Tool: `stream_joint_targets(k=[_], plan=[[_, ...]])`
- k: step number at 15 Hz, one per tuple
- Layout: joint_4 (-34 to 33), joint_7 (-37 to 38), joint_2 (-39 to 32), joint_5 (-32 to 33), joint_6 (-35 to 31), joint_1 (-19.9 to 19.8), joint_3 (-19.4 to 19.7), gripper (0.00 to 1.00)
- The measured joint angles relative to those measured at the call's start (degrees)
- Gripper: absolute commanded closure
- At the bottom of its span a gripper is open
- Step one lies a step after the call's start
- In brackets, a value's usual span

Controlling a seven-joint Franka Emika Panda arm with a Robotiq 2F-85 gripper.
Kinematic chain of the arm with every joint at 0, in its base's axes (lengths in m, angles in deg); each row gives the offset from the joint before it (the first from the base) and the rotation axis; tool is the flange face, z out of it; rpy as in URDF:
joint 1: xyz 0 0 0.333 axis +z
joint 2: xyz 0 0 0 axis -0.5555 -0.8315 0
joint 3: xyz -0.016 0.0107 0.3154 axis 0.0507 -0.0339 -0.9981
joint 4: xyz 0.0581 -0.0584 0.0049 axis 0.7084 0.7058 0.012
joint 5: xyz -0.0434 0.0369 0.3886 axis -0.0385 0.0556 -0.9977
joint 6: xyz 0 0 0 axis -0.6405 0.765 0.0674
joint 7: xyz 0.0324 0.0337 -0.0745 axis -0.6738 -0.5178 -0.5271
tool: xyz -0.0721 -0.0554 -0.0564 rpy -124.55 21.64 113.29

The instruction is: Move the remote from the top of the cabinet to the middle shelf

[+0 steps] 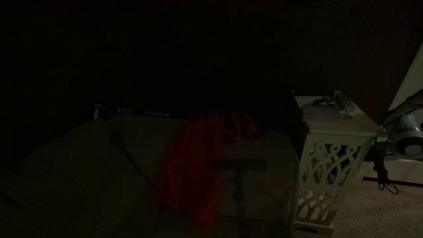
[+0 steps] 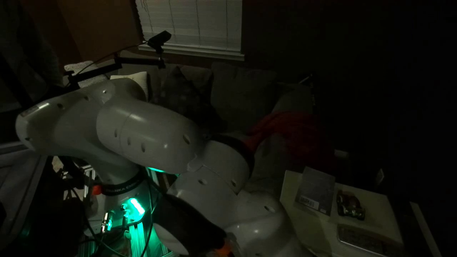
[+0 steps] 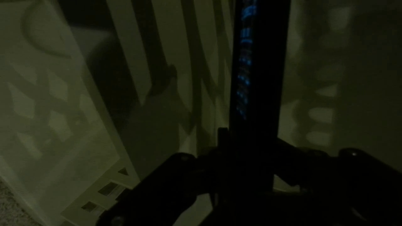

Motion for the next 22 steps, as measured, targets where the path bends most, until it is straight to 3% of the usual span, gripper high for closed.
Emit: stream_joint_targets(k=[15, 16, 17, 22], plan=[[1.1, -7.3, 0.0, -7.0, 6.1, 1.2, 1.3, 0.93], [1.1, -7.4, 0.0, -7.5, 6.1, 1.6, 1.7, 0.59], [1.1, -7.4, 0.0, -8.0, 6.1, 2.1, 2.1, 0.45], [2.8, -8.5, -0.1, -8.4, 6.1, 4.6, 4.1, 0.11]])
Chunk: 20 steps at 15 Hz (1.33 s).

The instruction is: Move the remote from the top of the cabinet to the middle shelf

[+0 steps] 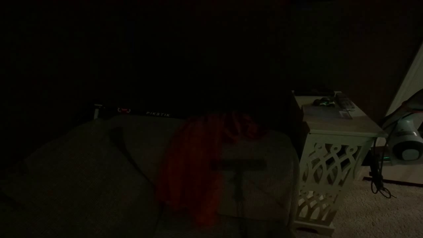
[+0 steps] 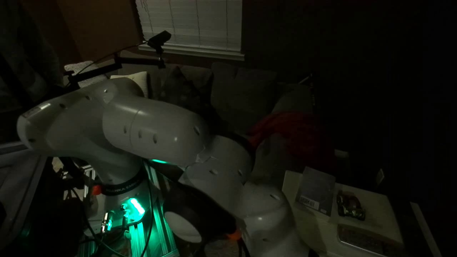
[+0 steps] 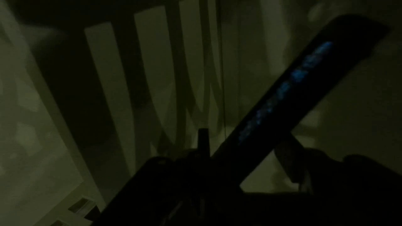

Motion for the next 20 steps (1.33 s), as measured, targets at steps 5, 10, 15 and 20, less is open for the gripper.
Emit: stream_joint_targets(k=[5, 10, 15, 20], plan=[[0.3, 0.0, 0.1, -0.4, 0.0, 1.3, 0.9, 0.0], [-1.6, -0.1, 0.4, -8.9, -3.8, 1.3, 2.0, 0.0], [-7.3, -0.6, 1.4, -17.6, -7.4, -0.1, 6.4, 0.0], [-11.0, 0.3, 1.6, -15.0, -13.6, -0.6, 13.9, 0.0]])
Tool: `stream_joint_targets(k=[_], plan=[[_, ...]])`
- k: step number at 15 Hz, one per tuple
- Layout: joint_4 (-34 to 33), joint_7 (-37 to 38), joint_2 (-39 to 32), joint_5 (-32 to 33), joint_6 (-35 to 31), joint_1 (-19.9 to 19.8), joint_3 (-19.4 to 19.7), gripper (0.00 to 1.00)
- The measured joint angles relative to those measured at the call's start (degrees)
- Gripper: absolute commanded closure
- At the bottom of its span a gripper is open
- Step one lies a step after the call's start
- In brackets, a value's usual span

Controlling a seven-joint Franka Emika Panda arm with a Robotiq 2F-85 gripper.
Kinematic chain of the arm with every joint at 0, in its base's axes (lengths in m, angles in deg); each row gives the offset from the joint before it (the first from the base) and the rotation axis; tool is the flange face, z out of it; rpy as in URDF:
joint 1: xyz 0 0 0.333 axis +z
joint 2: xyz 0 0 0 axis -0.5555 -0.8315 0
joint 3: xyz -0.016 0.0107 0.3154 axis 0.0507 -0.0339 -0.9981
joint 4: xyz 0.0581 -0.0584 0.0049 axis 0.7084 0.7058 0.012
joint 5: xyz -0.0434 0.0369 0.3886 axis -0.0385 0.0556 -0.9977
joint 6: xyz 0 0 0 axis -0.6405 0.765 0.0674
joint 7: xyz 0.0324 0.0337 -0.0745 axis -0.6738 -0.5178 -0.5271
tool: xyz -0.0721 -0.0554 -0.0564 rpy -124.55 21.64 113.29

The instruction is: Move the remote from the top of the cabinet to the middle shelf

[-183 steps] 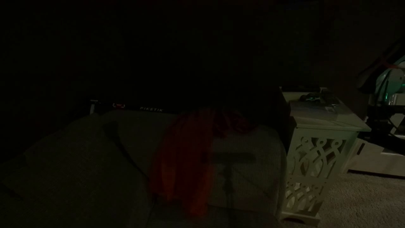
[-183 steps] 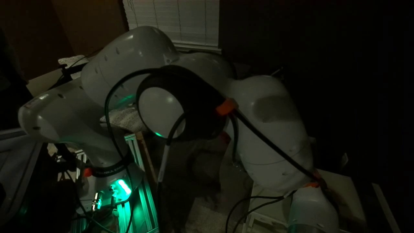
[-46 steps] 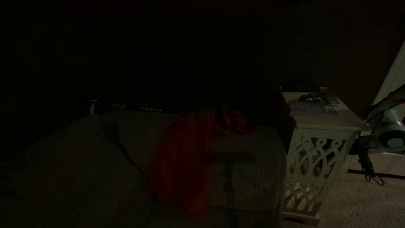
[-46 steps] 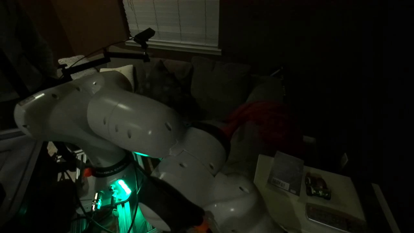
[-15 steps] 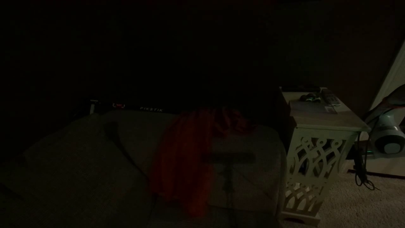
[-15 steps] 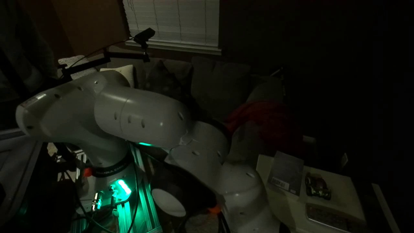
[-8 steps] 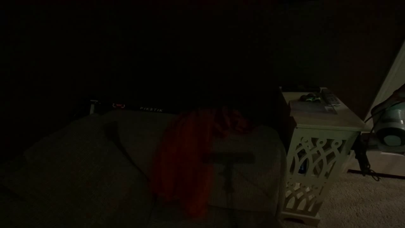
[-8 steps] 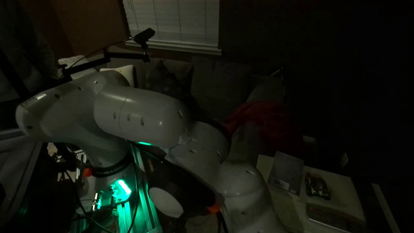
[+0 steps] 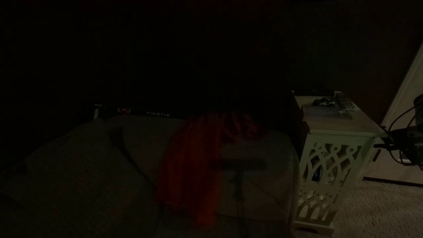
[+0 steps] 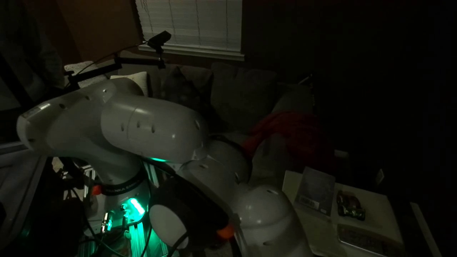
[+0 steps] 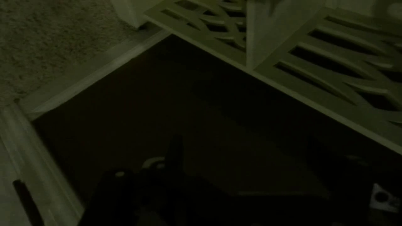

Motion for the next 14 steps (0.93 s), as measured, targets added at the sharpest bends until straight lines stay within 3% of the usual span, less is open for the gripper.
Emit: stream_joint_targets(k=[4, 9, 14], plan=[[-0.4, -1.8, 3.0, 3.2, 1.7, 0.0, 5.1, 0.0], [5.7, -4.4, 13.3, 9.7, 12.6, 0.6, 8.9, 0.0], [13.8, -5.7, 25.1, 18.7, 19.0, -0.5, 8.7, 0.0]])
